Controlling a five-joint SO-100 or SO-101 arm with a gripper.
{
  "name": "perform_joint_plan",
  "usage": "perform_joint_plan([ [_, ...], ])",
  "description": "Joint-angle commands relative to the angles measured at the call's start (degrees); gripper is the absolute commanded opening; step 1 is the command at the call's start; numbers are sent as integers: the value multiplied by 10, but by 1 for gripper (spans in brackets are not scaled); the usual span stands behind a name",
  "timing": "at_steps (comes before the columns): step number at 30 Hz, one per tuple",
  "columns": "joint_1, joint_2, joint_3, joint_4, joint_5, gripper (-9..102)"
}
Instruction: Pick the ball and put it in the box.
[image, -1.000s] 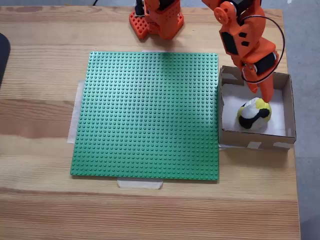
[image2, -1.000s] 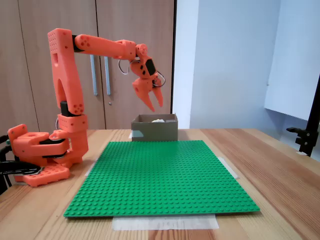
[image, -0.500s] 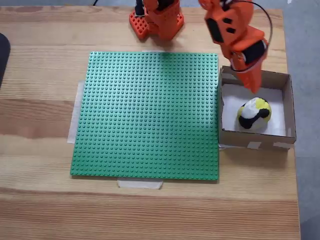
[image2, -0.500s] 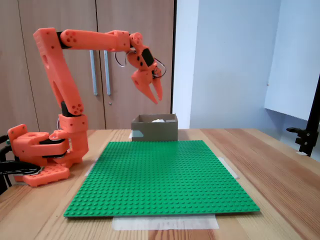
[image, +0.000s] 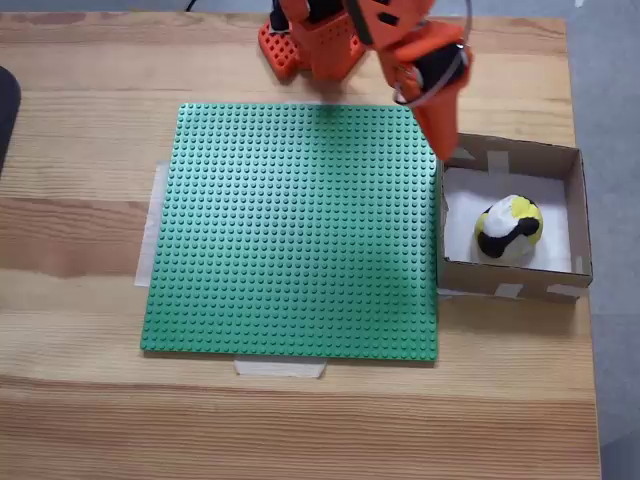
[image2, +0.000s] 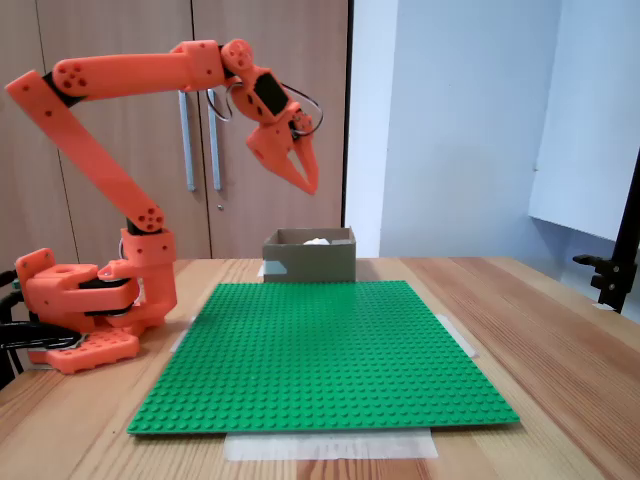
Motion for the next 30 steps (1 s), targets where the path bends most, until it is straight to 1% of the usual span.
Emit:
perform_joint_plan([
  [1, 34, 65, 17, -4, -6, -1],
  [13, 185, 206, 129, -6, -35, -1],
  [20, 229, 265, 187, -9, -33, -1],
  [30, 267, 340, 300, -31, -13, -1],
])
